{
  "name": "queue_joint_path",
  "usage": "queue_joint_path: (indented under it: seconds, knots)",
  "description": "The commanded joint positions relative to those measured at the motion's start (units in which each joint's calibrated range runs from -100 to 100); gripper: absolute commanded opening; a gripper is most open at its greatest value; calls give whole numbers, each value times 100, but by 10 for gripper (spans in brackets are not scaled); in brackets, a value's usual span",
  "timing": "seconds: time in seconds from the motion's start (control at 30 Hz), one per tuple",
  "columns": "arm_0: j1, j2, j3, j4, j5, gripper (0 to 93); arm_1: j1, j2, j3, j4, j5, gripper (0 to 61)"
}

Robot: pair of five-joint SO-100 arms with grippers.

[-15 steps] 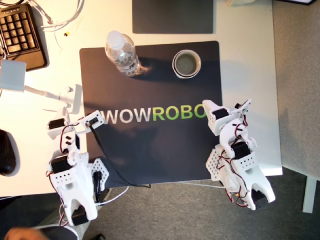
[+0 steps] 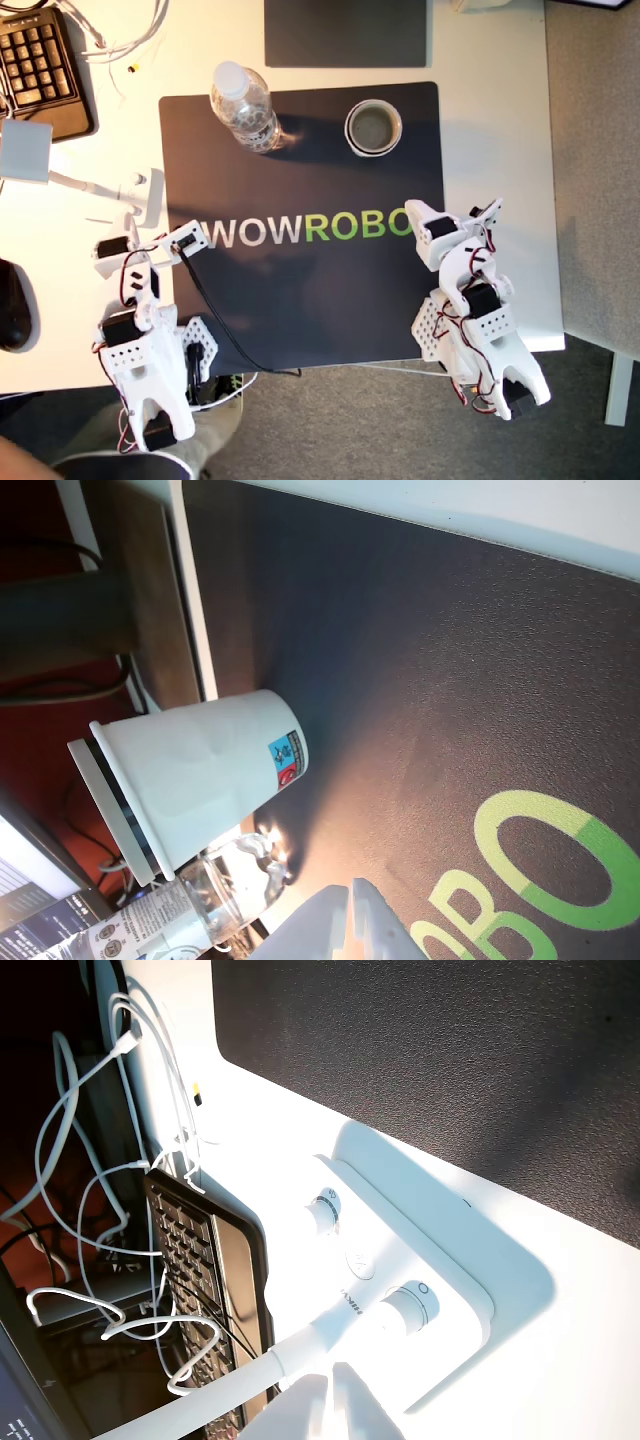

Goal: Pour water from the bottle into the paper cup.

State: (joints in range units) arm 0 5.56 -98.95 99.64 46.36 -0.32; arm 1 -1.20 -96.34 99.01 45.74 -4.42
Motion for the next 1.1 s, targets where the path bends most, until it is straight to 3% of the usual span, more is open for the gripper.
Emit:
queue_joint_path:
  seconds: [0.0,0.3,0.4,0.5,0.57,0.6,0.67,0.77,0.83,0.87,0.9,0.93,0.97,1.07]
  knots:
    - [-19,-87,27,-216,-10,0,42,-91,90,9,-20,4]
    - [-59,26,18,-281,10,0,42,-91,90,9,-15,4]
    - [33,1511,-600,-1006,327,0,42,-91,90,9,-15,2]
    - [504,3562,-2408,-1414,855,0,-30,-83,90,9,24,15]
    - [923,4257,-3280,-1414,1074,0,-137,-83,90,-7,88,15]
    - [1146,4509,-3598,-1463,1221,2,-77,115,90,-236,440,3]
    - [1682,5021,-3589,-2228,1656,2,449,1798,90,-2221,1133,1]
    - [2206,5412,-2317,-4436,2427,0,1250,4993,26,-6372,2549,7]
    - [2389,5647,-1736,-5454,2789,0,1238,7028,8,-8667,3438,4]
    - [2572,6168,-1209,-6880,3189,0,1082,8599,44,-10334,3951,2]
    - [2651,6542,-927,-7752,3419,0,963,9389,81,-11167,4112,2]
    - [2664,6742,-827,-8143,3526,0,879,9784,81,-11453,4215,1]
    - [2690,7315,-645,-9120,3810,0,843,10703,-128,-11878,4274,1]
    - [2716,8349,-545,-10717,4361,0,640,11862,-673,-12278,4532,1]
